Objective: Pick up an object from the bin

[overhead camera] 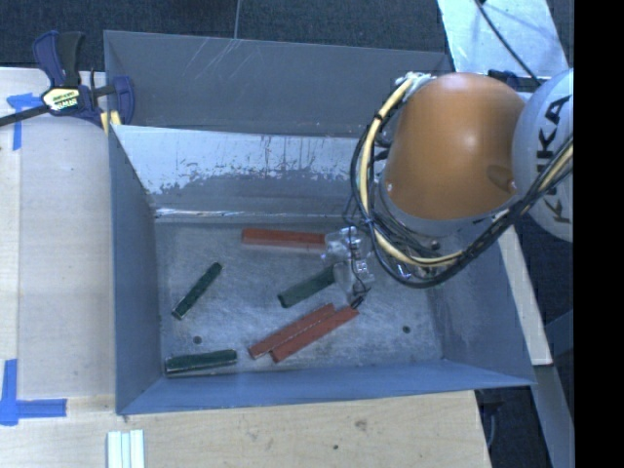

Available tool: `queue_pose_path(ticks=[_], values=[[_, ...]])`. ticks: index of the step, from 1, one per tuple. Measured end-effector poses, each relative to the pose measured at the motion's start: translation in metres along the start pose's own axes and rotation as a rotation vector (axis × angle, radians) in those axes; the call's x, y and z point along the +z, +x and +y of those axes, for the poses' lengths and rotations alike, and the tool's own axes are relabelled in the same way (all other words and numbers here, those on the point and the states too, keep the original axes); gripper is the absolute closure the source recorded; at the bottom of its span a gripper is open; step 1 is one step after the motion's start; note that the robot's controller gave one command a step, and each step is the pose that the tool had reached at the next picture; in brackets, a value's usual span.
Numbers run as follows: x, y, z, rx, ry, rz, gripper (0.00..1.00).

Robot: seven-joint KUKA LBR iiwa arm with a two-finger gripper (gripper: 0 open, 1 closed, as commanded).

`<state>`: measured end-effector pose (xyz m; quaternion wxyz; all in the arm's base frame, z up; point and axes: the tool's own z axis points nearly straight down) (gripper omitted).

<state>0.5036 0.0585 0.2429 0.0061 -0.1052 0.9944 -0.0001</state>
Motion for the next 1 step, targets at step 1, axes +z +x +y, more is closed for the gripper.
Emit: queue_pose_path(ticks=[1], values=[[0.0362, 0.0069, 0.0001, -0.21, -0.003, 0.012, 1.0]])
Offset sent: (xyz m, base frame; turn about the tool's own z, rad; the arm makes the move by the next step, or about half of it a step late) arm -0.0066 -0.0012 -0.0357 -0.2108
